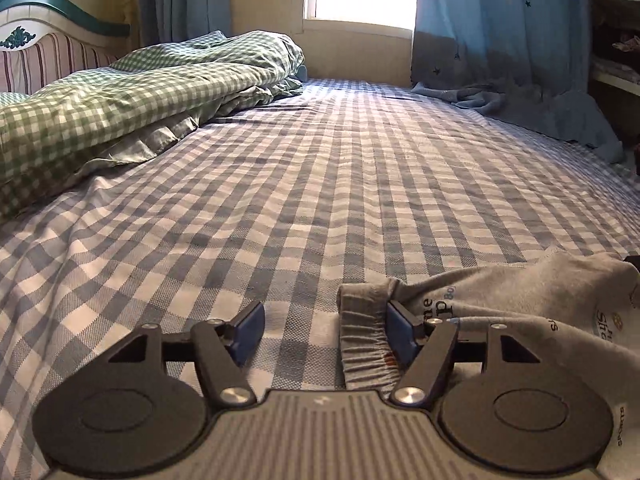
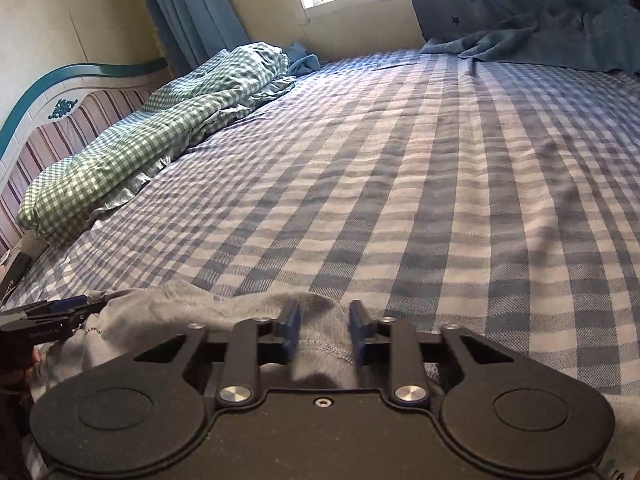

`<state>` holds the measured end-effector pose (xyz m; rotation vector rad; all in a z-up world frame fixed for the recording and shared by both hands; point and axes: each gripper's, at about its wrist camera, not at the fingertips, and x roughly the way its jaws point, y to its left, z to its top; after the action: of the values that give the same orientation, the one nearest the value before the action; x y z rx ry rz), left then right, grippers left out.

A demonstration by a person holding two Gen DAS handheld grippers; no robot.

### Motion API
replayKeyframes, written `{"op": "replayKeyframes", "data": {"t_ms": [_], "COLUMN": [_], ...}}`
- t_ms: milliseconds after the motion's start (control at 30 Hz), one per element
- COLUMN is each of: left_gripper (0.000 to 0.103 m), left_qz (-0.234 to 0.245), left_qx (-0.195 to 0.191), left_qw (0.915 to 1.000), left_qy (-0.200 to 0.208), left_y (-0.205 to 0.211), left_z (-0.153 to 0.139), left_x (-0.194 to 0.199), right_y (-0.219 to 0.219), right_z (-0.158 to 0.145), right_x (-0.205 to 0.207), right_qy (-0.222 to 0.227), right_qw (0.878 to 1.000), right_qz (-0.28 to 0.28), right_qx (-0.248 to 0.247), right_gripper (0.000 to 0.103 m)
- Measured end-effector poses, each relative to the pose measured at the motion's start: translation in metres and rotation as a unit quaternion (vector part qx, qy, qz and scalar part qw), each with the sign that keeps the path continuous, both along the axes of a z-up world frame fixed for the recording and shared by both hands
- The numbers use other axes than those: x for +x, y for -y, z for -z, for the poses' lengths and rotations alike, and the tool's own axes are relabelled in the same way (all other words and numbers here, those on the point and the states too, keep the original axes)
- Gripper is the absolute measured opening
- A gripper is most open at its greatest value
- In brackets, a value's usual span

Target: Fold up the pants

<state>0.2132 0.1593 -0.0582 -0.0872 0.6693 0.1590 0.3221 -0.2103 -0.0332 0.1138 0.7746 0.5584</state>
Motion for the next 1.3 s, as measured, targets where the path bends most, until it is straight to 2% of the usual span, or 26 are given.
{"op": "replayKeyframes", "data": {"t_ms": [33, 133, 233, 300, 367, 400, 467, 567, 633, 700, 733, 767, 867, 967, 1033, 1100, 1133, 1200, 1233, 1300], "left_gripper": [0.073, 0.076, 0.078, 0.081, 0.082, 0.083, 0.083, 0.083, 0.084, 0.084, 0.084, 0.084, 0.084, 0.085, 0.085, 0.086, 0.086, 0.087, 0.088, 0.089], "left_qz": [-0.002, -0.007, -0.009, -0.013, -0.015, -0.015, -0.015, -0.016, -0.016, -0.016, -0.016, -0.016, -0.016, -0.017, -0.017, -0.018, -0.019, -0.019, -0.022, -0.038], "left_qx": [-0.001, -0.006, -0.005, 0.0, 0.001, 0.0, 0.001, 0.002, 0.002, 0.001, 0.001, 0.001, 0.001, 0.003, 0.004, 0.004, 0.005, 0.001, 0.0, 0.011], "left_qw": [1.0, 1.0, 0.9999, 0.9999, 0.9999, 0.9999, 0.9999, 0.9999, 0.9998, 0.9998, 0.9998, 0.9998, 0.9998, 0.9998, 0.9998, 0.9998, 0.9998, 0.9998, 0.9997, 0.9992], "left_qy": [0.0, -0.001, -0.002, -0.003, -0.005, -0.005, -0.006, -0.006, -0.006, -0.006, -0.006, -0.006, -0.006, -0.007, -0.008, -0.009, -0.009, -0.009, -0.007, 0.0], "left_y": [0.0, -0.003, -0.004, -0.002, -0.003, -0.003, -0.003, -0.002, -0.002, -0.003, -0.003, -0.003, -0.003, -0.004, -0.003, -0.004, -0.004, -0.005, -0.006, -0.002], "left_z": [0.0, 0.002, 0.003, 0.003, 0.003, 0.003, 0.004, 0.003, 0.004, 0.003, 0.003, 0.003, 0.003, 0.004, 0.004, 0.004, 0.004, 0.002, 0.0, -0.007], "left_x": [0.0, 0.001, 0.002, 0.002, 0.002, 0.003, 0.003, 0.003, 0.003, 0.003, 0.003, 0.003, 0.003, 0.003, 0.004, 0.004, 0.004, 0.005, 0.003, -0.003], "right_y": [0.0, -0.006, -0.012, -0.012, -0.007, -0.004, 0.002, 0.005, 0.004, -0.001, -0.005, -0.009, -0.013, -0.01, -0.012, -0.02, -0.024, -0.026, -0.023, -0.012], "right_z": [0.001, 0.001, 0.006, 0.006, 0.002, -0.002, -0.008, -0.009, -0.003, 0.003, 0.003, 0.003, -0.008, -0.027, -0.032, -0.024, -0.018, -0.006, -0.005, -0.01], "right_x": [-0.011, -0.043, -0.059, -0.058, -0.053, -0.049, -0.038, -0.008, 0.01, 0.019, 0.02, 0.017, 0.005, 0.001, 0.008, 0.014, 0.018, 0.022, 0.021, 0.01], "right_qy": [0.016, 0.064, 0.064, 0.058, 0.058, 0.058, 0.053, 0.011, -0.029, -0.06, -0.064, -0.059, -0.016, 0.037, 0.047, 0.047, 0.044, 0.035, 0.039, 0.056], "right_qw": [1.0, 0.997, 0.994, 0.995, 0.996, 0.997, 0.998, 0.999, 0.998, 0.997, 0.997, 0.998, 1.0, 0.999, 0.999, 0.999, 0.998, 0.998, 0.997, 0.996], "right_qz": [0.0, -0.032, -0.063, -0.064, -0.054, -0.044, -0.021, 0.004, 0.015, 0.008, 0.004, -0.001, -0.004, 0.014, 0.011, 0.003, -0.001, 0.004, 0.014, 0.033], "right_qx": [-0.005, -0.037, -0.054, -0.051, -0.037, -0.024, 0.004, 0.04, 0.048, 0.052, 0.047, 0.036, 0.016, 0.019, 0.009, -0.021, -0.034, -0.053, -0.059, -0.054], "right_gripper": [0.007, 0.006, 0.005, 0.007, 0.018, 0.021, 0.037, 0.043, 0.037, 0.022, 0.01, 0.002, 0.0, 0.0, 0.0, 0.001, 0.001, 0.01, 0.024, 0.034]}}
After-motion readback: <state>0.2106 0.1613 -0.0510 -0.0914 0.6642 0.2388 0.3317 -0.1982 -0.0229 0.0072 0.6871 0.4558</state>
